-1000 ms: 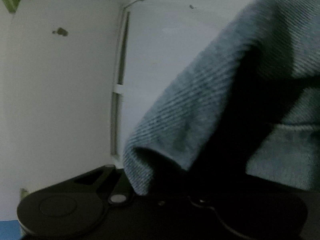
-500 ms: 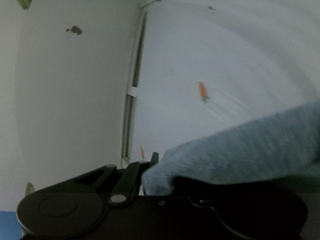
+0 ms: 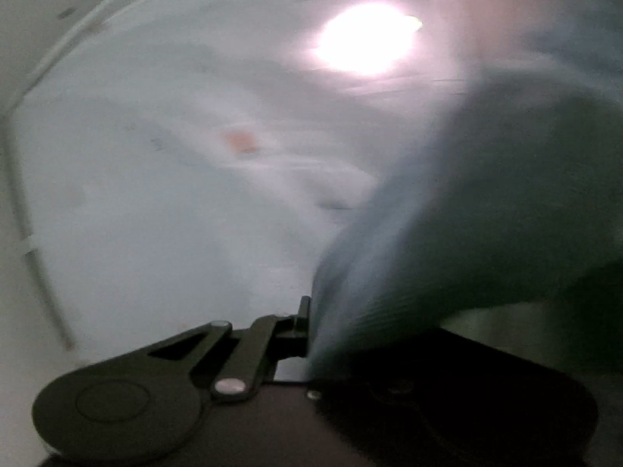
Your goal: Fold clothes
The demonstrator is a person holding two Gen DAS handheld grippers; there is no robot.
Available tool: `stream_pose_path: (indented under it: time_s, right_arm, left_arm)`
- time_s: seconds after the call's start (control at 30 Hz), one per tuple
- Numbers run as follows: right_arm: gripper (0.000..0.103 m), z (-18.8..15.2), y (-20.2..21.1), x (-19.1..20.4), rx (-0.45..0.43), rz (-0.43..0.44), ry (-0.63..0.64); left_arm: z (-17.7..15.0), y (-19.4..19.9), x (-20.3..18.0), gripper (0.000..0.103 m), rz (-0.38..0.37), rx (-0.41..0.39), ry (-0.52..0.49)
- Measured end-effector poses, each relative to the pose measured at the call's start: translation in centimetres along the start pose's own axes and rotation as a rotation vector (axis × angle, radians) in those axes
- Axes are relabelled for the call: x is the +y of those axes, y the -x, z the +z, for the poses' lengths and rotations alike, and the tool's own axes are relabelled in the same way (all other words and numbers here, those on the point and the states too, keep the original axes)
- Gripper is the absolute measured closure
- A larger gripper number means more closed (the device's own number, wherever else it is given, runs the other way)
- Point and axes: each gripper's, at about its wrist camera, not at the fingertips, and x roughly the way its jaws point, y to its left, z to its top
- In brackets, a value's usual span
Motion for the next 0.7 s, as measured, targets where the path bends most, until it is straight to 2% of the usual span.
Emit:
stream_pose_path:
  time_s: [0.07,0.13,0.23,0.3,0.37,0.43,0.53,0.63,0.7]
  right_arm:
    - [0.097,-1.7,3.9,-3.6,-0.007,-0.148,-0.022]
    - [0.097,-2.6,6.4,-5.4,-0.024,-0.24,-0.044]
    - [0.093,-3.7,9.8,-7.6,-0.056,-0.363,-0.08]
    - [0.091,-4.2,11.0,-8.9,-0.052,-0.428,-0.076]
    - [0.086,-4.5,10.8,-8.3,-0.023,-0.479,-0.027]
    - [0.077,-4.7,9.9,-6.8,0.013,-0.536,0.043]
    - [0.067,-4.9,8.5,-3.0,0.074,-0.64,0.214]
    - [0.065,-5.3,6.6,0.4,0.152,-0.745,0.388]
    - [0.063,-5.8,5.4,0.7,0.192,-0.794,0.47]
  left_arm:
    - [-4.5,0.5,3.8,0.093,0.063,0.045,0.027]
    - [-7.3,2.5,6.7,0.092,0.06,0.04,0.052]
    - [-8.3,5.5,8.1,0.089,0.007,0.053,0.106]
    - [-8.6,6.1,7.4,0.087,-0.005,0.062,0.079]
    - [-9.1,6.4,7.2,0.085,-0.01,0.076,0.049]
    - [-9.5,6.7,6.6,0.083,-0.015,0.094,0.017]
    - [-9.3,7.4,5.6,0.081,-0.027,0.125,0.001]
    - [-9.2,8.1,4.9,0.077,-0.045,0.161,0.006]
    - [-8.8,8.5,4.2,0.075,-0.056,0.194,-0.015]
